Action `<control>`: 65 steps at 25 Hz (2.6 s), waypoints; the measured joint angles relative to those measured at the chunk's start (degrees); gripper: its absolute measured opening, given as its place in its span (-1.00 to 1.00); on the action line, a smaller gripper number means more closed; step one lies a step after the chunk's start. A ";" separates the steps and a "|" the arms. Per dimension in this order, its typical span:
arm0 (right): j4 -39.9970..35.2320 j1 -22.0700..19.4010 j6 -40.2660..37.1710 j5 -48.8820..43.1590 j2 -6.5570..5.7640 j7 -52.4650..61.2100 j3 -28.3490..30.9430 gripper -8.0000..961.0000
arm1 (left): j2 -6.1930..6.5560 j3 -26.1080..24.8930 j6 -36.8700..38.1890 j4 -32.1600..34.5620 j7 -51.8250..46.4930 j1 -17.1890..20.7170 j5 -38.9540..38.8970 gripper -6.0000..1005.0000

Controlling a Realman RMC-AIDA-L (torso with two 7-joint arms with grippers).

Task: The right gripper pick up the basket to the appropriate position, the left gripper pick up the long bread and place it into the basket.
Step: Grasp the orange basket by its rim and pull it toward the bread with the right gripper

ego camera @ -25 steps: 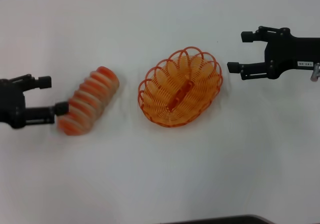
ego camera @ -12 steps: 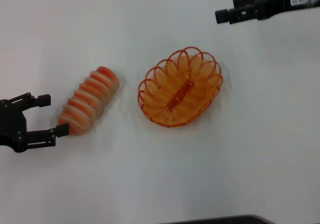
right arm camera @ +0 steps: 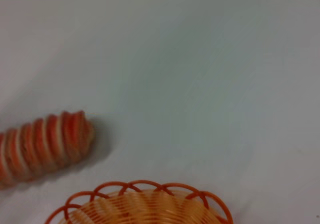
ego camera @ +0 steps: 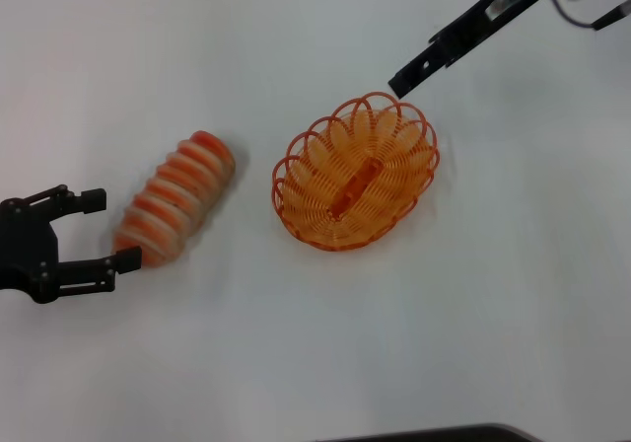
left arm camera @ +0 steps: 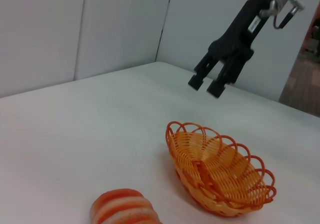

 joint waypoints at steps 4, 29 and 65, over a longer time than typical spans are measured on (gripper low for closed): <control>4.81 0.30 4.53 -0.15 -0.15 1.09 -6.55 0.96 | -0.05 0.00 -0.02 0.00 0.11 0.01 0.05 0.84; 12.88 0.46 16.34 0.43 0.24 1.44 -14.32 0.80 | -0.99 0.18 -0.67 -0.08 0.36 -0.02 0.04 0.82; 14.34 -1.01 15.08 8.24 -0.37 0.50 -14.46 -0.87 | -1.05 0.14 0.06 0.15 0.37 0.04 0.04 0.79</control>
